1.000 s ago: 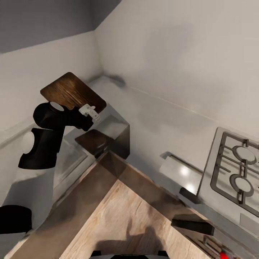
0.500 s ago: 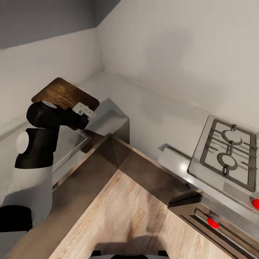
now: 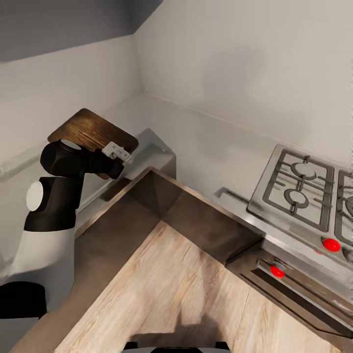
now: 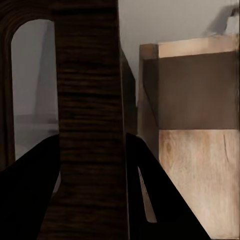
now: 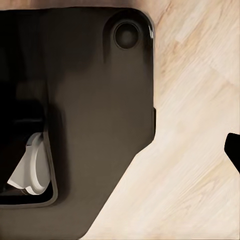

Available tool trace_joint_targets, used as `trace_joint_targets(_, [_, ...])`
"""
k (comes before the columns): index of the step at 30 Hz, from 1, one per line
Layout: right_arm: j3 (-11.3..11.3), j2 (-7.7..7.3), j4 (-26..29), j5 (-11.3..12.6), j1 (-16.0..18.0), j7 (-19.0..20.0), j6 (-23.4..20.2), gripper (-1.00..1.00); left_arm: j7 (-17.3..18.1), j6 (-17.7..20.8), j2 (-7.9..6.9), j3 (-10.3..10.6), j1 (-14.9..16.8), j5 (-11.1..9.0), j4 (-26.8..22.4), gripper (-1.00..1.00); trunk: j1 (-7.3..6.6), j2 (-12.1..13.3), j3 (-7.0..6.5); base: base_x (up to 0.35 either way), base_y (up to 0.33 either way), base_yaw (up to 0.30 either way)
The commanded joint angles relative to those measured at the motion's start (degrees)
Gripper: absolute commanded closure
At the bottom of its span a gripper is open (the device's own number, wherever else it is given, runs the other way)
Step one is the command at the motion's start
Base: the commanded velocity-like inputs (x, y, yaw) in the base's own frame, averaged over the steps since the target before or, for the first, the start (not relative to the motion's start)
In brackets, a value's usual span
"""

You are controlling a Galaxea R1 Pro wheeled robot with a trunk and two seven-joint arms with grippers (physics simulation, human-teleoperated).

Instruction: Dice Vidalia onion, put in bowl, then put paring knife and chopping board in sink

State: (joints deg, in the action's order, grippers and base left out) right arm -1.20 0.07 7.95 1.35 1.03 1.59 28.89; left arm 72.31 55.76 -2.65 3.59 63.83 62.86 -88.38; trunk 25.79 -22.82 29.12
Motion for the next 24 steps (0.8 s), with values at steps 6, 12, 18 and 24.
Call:
trace_joint_targets(6, [-0.1, 0.01, 0.0, 0.1, 0.0, 0.2, 1.8, -1.00, 0.5, 0.3, -0.08, 0.1, -0.4, 0.6, 0.1, 1.00, 0.00, -0.1, 0.08, -0.329, 0.000, 0.000])
trace_joint_targets(12, [-0.1, 0.02, -0.1, 0.1, 0.0, 0.1, 2.3, -1.00, 0.6, 0.3, -0.08, 0.1, -0.5, 0.6, 0.0, 1.00, 0.00, -0.1, -0.35, -0.329, 0.000, 0.000])
trace_joint_targets(18, [-0.1, 0.02, -0.1, 0.1, 0.0, 0.1, 2.2, -1.00, 0.6, 0.3, -0.07, 0.1, -0.7, 0.6, 0.2, 1.00, 0.00, -0.1, -0.88, -0.329, 0.000, 0.000])
trace_joint_targets(24, [-0.1, 0.02, -0.1, 0.1, 0.0, 0.1, 2.2, -1.00, 0.6, 0.3, -0.07, 0.1, -0.9, 0.6, 0.2, 1.00, 0.00, -0.1, -1.42, -0.329, 0.000, 0.000])
